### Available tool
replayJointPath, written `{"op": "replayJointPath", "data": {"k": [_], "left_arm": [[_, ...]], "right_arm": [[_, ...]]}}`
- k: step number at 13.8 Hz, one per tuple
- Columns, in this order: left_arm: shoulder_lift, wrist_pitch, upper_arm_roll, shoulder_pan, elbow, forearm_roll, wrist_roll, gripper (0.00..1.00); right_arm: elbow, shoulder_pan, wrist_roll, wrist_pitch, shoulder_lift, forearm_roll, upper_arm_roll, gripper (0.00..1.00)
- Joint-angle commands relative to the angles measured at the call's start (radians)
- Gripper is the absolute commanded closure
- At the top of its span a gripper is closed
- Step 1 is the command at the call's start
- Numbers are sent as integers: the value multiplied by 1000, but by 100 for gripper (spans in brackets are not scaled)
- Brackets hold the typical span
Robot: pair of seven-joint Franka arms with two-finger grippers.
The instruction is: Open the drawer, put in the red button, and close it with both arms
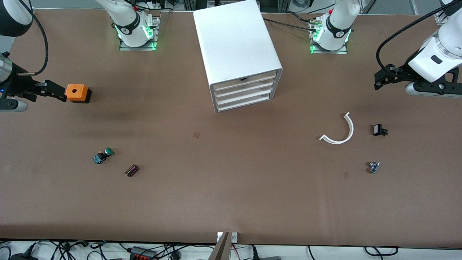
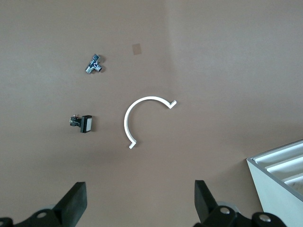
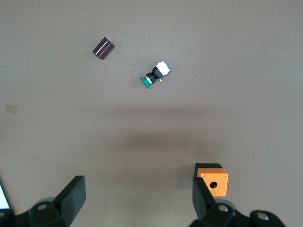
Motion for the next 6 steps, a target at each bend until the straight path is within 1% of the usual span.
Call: {"op": "replayJointPath", "data": {"k": [1, 6], "left_arm": [[10, -23, -1, 0, 27, -12, 1, 0], [10, -21, -1, 0, 27, -12, 1, 0]], "right_arm": [[-44, 2, 15, 5, -42, -4, 1, 0], [-54, 2, 15, 11, -47, -4, 1, 0]]}}
